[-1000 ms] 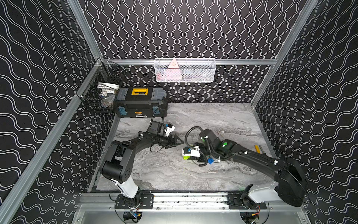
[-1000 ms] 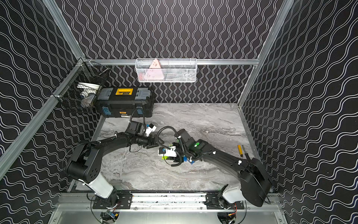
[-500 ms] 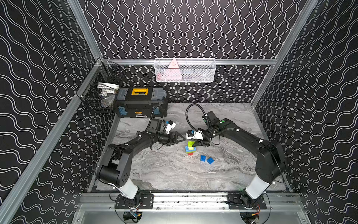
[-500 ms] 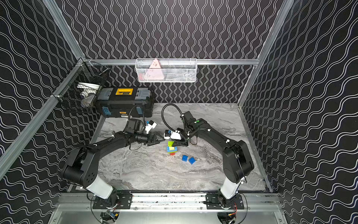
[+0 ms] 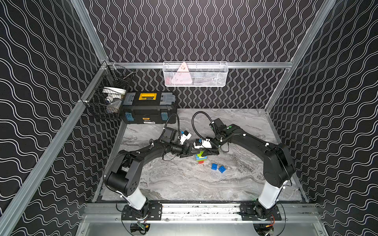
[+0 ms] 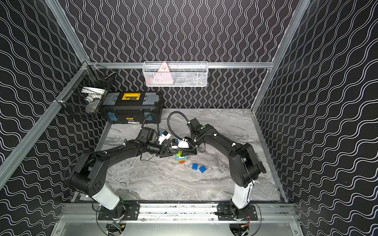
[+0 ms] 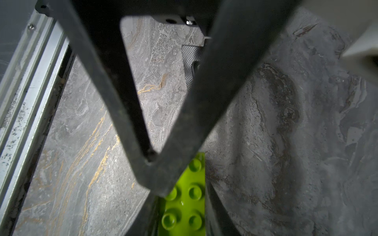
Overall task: Assemble a carrot with lego
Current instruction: Assemble the lego brick with the lego brick.
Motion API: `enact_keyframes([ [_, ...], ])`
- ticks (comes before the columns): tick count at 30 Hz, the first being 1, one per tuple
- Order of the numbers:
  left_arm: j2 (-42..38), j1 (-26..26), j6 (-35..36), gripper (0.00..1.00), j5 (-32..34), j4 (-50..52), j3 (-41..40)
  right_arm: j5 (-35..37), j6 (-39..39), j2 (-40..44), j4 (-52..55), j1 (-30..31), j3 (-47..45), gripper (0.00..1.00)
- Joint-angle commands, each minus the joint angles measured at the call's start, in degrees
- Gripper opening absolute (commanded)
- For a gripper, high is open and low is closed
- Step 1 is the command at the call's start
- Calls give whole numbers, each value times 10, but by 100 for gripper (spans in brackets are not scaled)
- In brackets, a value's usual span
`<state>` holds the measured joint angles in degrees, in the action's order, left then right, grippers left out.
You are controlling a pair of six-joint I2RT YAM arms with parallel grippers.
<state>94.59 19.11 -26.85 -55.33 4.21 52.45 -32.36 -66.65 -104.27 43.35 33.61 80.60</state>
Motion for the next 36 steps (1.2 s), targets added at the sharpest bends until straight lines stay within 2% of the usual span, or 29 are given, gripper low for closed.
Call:
enact_keyframes([
  [1, 8, 4, -1, 88, 6, -20, 4, 7, -4, -5, 1, 4, 0, 25],
  [9, 34, 5, -9, 79, 11, -33, 4, 20, 1, -7, -10, 9, 3, 27],
  [19, 45, 5, -4, 77, 18, -34, 7, 27, -11, -13, 12, 9, 13, 33],
  [27, 54, 5, -5, 76, 22, -35, 10, 25, -13, -5, 20, 10, 16, 44],
  [30, 54, 5, -6, 75, 20, -35, 10, 10, -5, 13, 16, 9, 15, 49],
  [36, 53, 5, -8, 75, 21, -38, 11, -27, 25, 54, -36, 4, -12, 52],
])
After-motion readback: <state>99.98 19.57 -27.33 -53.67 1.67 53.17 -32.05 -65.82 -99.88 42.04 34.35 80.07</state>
